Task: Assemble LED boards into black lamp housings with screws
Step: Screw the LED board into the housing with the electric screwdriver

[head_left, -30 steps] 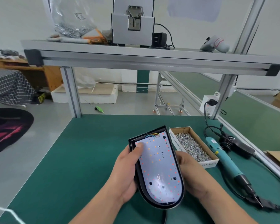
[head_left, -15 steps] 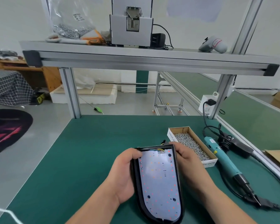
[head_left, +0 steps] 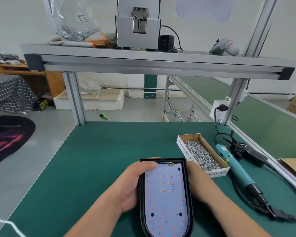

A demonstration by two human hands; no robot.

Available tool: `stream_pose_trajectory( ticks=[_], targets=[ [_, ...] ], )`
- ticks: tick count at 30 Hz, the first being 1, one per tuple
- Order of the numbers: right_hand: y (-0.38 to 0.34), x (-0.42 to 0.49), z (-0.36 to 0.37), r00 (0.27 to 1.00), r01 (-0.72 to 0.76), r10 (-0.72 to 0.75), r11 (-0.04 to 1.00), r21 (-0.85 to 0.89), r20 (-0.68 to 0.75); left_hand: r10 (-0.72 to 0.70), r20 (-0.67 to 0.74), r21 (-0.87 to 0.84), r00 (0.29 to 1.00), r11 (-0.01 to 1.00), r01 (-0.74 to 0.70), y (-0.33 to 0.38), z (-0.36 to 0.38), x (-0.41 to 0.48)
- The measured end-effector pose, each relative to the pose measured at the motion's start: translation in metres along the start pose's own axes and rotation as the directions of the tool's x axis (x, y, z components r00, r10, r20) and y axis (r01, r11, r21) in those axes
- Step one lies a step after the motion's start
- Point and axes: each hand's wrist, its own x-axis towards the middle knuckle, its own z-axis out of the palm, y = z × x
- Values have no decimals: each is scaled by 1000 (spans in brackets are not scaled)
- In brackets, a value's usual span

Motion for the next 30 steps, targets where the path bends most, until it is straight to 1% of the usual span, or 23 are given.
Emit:
stream_pose_trajectory(
  ticks=[3, 5, 6, 8, 9, 11, 12, 15, 17, 18, 20, 22, 23, 24, 25, 26, 27, 28, 29, 30],
  targets=[
    [-1, 0, -5, 999, 40, -40, 999, 20, 35, 101, -50, 118, 994, 989, -94, 1, -5, 4],
    [5, 2, -14, 999, 50, -49, 999, 16, -14, 163, -72, 255, 984, 957, -140, 4, -5, 4],
    [8, 2, -18, 999, 30, -27, 997, 74, -42, 192, -87, 356, 978, 923, -149, 4, -6, 3],
    [14, 0, -24, 995, -21, 42, 973, 232, -86, 251, -153, 575, 956, 809, -121, 5, -10, 4],
    [16, 0, -27, 993, -26, 57, 961, 277, -105, 305, -207, 681, 929, 727, -87, 6, -13, 3],
    [15, -4, -32, 990, -15, 60, 948, 318, -131, 449, -271, 849, 851, 529, -9, 8, -21, 2],
    [13, -6, -35, 988, -5, 54, 946, 323, -145, 503, -277, 881, 819, 474, 6, 10, -25, 1],
    [6, -10, -41, 980, 41, 23, 949, 313, -198, 569, -286, 895, 771, 446, 3, 17, -30, -4],
    [-1, -15, -46, 977, 82, -20, 955, 284, -214, 627, -276, 923, 728, 385, 17, 18, -30, -7],
    [-5, -17, -48, 975, 102, -41, 956, 274, -218, 654, -269, 926, 707, 378, 2, 20, -30, -9],
    [-10, -22, -51, 972, 130, -71, 957, 259, -225, 669, -291, 893, 684, 446, -56, 24, -31, -10],
    [-12, -27, -51, 973, 124, -73, 966, 226, -220, 635, -323, 866, 702, 498, -52, 27, -35, -11],
    [-12, -30, -50, 978, 97, -59, 978, 186, -201, 600, -325, 867, 731, 498, -23, 26, -38, -11],
    [-13, -35, -48, 987, 57, -39, 992, 110, -159, 559, -315, 878, 767, 479, 11, 24, -39, -10],
    [-14, -40, -45, 995, 22, -24, 999, -27, -96, 523, -296, 893, 799, 448, 38, 21, -39, -11],
    [-16, -47, -43, 1000, 22, -26, 977, -212, -13, 498, -272, 907, 824, 418, 48, 17, -38, -11],
    [-17, -55, -41, 996, 62, -30, 915, -399, 86, 481, -246, 920, 842, 389, 47, 14, -36, -10],
    [-17, -64, -37, 982, 120, -20, 838, -532, 189, 468, -219, 929, 856, 367, 37, 12, -34, -10],
    [-19, -73, -33, 964, 161, 12, 773, -614, 267, 459, -199, 934, 866, 356, 26, 10, -31, -10],
    [-18, -83, -31, 950, 182, 42, 729, -659, 308, 454, -185, 932, 872, 361, 9, 8, -30, -9]
  ],
)
